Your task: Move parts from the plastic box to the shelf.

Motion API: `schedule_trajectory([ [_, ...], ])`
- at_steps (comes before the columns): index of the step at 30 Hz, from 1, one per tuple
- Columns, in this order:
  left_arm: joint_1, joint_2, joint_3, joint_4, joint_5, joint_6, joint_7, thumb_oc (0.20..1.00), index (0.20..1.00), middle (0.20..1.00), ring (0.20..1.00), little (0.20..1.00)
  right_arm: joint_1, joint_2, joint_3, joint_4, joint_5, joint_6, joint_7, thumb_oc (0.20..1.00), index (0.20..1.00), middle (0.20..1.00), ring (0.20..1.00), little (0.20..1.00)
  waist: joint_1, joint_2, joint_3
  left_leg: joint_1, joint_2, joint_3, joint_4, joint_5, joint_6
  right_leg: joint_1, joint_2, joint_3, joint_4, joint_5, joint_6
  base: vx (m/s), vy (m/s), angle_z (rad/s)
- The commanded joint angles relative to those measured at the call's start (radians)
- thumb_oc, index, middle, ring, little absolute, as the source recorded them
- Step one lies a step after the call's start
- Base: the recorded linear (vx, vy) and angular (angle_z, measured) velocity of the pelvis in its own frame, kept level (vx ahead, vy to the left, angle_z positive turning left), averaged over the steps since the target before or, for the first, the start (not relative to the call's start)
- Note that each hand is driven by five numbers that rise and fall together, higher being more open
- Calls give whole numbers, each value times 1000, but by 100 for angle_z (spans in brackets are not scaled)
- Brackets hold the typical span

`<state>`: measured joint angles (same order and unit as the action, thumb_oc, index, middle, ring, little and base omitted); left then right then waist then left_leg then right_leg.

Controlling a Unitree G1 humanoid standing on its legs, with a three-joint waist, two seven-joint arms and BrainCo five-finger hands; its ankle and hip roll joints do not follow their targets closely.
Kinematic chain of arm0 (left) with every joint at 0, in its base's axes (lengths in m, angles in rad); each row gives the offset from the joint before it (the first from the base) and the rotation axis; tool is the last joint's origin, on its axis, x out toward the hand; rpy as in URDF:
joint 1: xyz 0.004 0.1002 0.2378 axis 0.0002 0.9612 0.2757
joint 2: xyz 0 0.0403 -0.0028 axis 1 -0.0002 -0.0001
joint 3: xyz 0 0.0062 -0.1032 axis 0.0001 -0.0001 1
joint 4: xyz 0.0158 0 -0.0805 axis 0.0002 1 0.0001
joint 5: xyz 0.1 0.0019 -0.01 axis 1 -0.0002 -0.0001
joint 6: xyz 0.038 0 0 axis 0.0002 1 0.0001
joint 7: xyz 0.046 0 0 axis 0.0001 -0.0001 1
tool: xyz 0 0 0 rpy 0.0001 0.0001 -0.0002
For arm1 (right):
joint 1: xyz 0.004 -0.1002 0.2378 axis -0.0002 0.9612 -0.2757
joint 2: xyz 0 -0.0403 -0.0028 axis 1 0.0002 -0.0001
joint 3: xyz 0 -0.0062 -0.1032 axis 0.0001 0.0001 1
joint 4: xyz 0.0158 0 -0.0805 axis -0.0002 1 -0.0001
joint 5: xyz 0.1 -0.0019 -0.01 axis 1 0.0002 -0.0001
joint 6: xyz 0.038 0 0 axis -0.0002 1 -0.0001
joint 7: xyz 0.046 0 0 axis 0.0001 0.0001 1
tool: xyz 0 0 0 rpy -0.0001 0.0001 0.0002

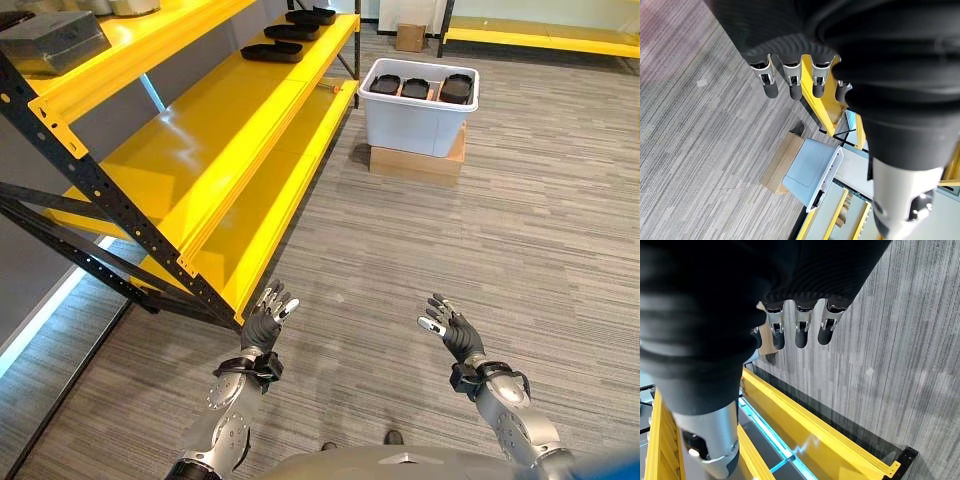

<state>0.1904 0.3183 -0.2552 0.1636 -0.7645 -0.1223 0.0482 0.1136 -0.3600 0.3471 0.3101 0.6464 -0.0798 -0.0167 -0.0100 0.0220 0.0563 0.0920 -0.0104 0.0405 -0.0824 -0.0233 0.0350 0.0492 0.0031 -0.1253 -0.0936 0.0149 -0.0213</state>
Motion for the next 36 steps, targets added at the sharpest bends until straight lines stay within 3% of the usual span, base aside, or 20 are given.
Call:
schedule_trajectory([
  [1,-15,17,15,-21,30,-43,-7,1000,1000,1000,1000,1000,-18,19,12,-29,26,-42,9,1000,1000,1000,1000,1000,-5,-49,-24,-51,66,3,-5,10,-49,21,-89,-7,24,-55,107,0,0,0],
  [36,-12,27,21,-29,51,-36,-15,1000,1000,1000,1000,1000,-20,25,20,-17,35,-32,20,1000,1000,1000,1000,1000,-1,-43,-20,-39,58,0,-5,-4,-41,35,-94,-8,17,-60,109,0,0,0],
])
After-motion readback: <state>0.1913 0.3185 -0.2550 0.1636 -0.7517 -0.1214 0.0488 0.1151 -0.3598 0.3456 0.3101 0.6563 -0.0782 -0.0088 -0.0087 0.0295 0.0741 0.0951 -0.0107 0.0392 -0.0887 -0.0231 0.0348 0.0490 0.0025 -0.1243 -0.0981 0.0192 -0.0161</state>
